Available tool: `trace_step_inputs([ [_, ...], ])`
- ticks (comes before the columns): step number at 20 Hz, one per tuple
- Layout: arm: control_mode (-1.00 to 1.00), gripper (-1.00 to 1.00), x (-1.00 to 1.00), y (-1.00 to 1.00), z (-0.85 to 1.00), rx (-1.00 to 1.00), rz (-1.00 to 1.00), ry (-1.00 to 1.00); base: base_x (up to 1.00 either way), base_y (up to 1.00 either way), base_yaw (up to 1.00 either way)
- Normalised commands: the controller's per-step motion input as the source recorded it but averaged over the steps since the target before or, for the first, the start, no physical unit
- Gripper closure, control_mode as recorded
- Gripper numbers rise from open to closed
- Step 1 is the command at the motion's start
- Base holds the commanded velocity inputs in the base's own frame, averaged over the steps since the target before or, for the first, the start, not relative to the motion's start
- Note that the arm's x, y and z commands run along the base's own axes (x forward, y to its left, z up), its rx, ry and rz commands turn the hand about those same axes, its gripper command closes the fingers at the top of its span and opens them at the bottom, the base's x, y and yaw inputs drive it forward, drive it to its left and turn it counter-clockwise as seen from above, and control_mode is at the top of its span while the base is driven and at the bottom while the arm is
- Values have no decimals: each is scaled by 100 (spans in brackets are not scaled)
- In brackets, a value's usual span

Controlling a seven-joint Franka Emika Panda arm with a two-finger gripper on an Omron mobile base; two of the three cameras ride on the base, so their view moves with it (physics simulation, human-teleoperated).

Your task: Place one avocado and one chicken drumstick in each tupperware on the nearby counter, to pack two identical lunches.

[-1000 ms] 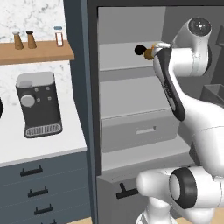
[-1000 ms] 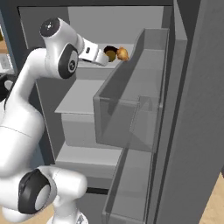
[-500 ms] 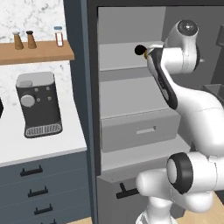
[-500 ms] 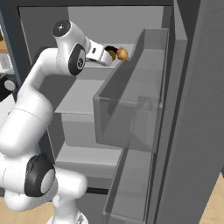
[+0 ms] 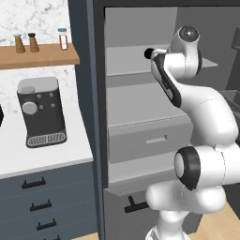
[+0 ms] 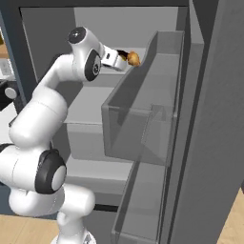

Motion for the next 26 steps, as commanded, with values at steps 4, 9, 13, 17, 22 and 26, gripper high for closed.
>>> trace_step_inputs([
  [4,-100,-100,60,0,0,0,0,3,0,0,0],
  [9,-100,-100,61,0,0,0,0,2,0,0,0],
  [13,-100,-100,54,0,-1,0,0,4,0,0,0],
  [17,-100,-100,46,-4,-4,0,0,4,0,0,0],
  [22,-100,-100,32,-12,-11,0,0,6,0,0,0],
  [26,-100,-100,13,-13,-30,0,0,3,0,0,0],
])
